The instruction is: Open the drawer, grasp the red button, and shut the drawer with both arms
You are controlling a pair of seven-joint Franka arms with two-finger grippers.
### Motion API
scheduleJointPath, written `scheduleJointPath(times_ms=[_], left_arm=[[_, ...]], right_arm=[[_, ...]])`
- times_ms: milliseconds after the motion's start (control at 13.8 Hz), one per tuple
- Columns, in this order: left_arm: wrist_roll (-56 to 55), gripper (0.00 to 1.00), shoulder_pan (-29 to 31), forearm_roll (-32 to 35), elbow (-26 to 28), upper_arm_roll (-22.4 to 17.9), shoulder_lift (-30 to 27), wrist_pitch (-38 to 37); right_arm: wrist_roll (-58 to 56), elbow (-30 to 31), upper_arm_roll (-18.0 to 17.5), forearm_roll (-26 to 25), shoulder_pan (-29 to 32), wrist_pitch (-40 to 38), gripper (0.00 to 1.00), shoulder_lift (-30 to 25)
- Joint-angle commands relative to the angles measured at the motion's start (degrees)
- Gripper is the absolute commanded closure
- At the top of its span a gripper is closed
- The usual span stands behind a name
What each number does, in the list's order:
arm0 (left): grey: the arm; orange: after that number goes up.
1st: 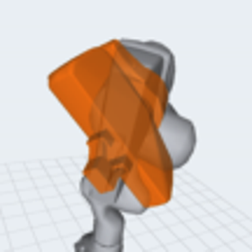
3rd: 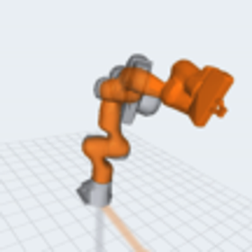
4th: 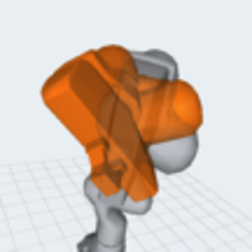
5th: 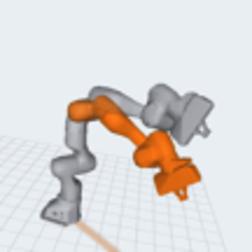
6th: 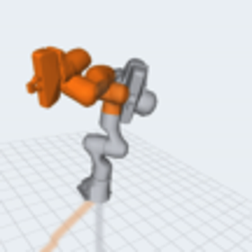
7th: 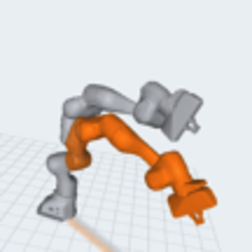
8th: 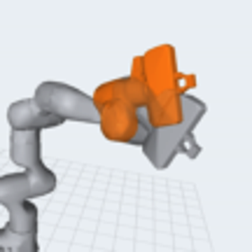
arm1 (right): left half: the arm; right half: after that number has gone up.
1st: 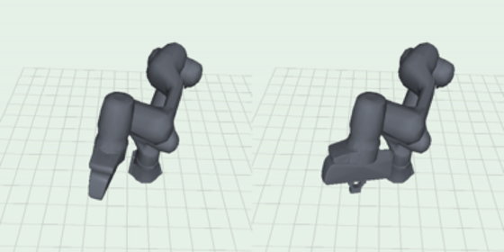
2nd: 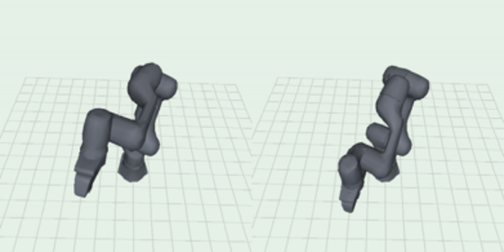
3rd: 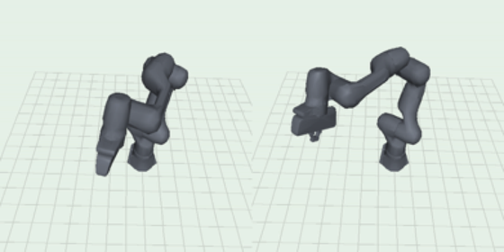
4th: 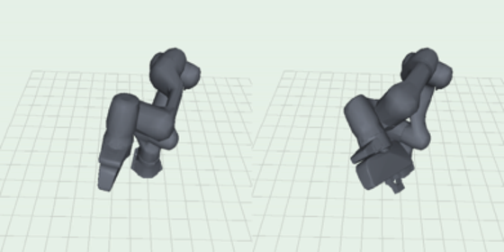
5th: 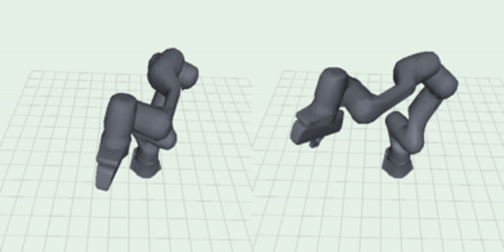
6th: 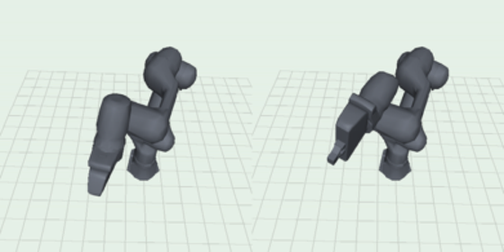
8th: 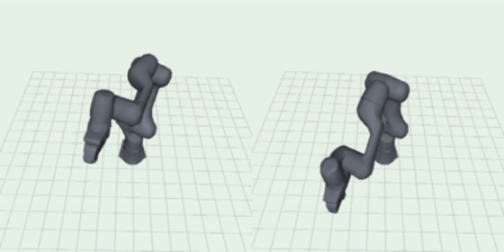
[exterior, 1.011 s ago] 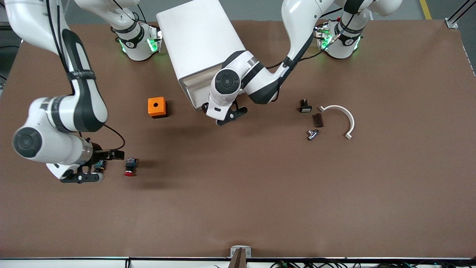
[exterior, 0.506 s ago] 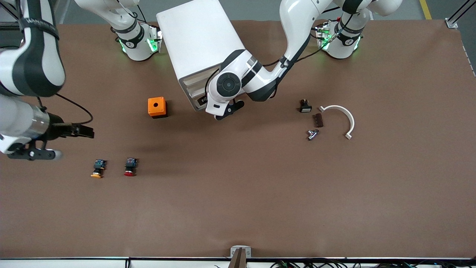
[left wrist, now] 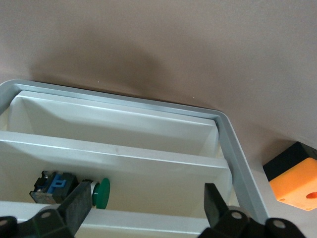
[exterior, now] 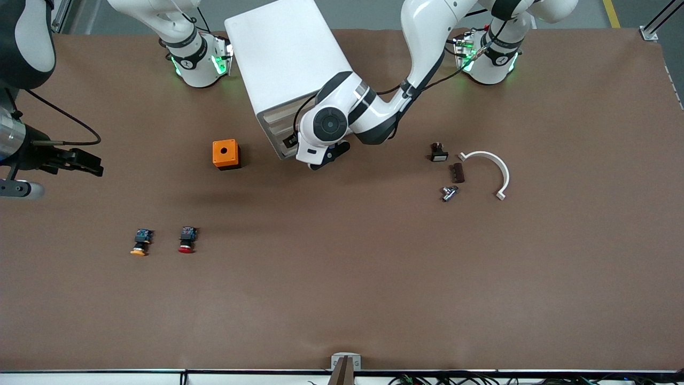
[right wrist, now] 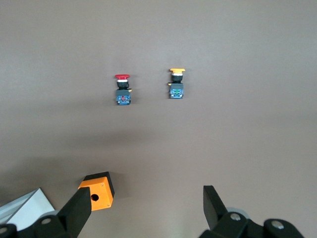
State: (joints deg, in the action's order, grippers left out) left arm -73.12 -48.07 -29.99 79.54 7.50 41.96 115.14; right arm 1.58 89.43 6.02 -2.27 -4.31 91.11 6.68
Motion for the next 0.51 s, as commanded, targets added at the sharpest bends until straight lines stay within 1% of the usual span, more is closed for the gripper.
scheduleJointPath(times_ms=[0,144,289,433], left_arm=[[-0.1,0.01,0.7,-0.4,0.4,0.2,-1.3,-0.2],[-0.1,0.01,3.0,-0.1,-0.3,-0.6,-2.8,-2.3],[0.3,0.01,6.7,2.6,-1.3,-0.5,-5.2,-2.4],[1.5,0.01,9.8,5.9,-1.1,-0.5,-10.2,-3.3]], right_arm=[[-0.5,0.7,-0.7,-1.2,2.3,-0.2,0.00,-0.5],[-7.1,0.7,-0.8,-0.5,3.9,0.5,0.00,-0.2],[-7.2,0.6,-0.8,-0.1,4.2,0.5,0.00,-0.1],[-6.9,0.4,-0.8,-0.1,4.2,-0.1,0.00,-0.1]])
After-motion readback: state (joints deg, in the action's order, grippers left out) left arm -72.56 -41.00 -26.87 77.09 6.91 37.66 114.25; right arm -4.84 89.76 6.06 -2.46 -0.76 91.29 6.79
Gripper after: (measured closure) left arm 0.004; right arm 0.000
